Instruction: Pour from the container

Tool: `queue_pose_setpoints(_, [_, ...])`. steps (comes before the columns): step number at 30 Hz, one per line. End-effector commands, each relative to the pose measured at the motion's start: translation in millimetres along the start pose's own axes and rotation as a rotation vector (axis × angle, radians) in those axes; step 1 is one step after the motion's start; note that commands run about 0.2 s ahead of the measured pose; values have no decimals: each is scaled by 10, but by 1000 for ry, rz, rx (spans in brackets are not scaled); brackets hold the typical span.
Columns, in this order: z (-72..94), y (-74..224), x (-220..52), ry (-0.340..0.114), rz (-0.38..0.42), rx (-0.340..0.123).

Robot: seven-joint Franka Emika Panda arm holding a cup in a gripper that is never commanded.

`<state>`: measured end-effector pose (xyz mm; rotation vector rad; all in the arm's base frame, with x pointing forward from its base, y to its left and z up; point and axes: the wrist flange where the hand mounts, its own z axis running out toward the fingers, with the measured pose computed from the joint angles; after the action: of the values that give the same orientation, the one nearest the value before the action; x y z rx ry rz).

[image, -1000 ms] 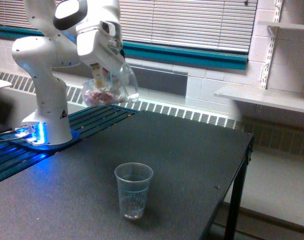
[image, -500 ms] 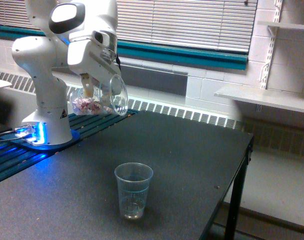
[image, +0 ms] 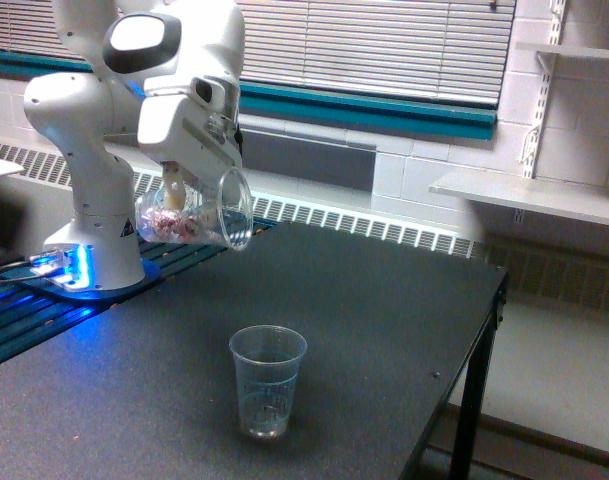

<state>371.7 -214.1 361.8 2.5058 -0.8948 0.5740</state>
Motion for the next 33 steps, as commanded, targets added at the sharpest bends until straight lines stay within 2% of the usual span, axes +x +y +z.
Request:
queue_pose_setpoints(1, [51,-26,-15,-5,-1,-29])
queue_pose_setpoints(33, [334,-173,-68,-49,-73,-114])
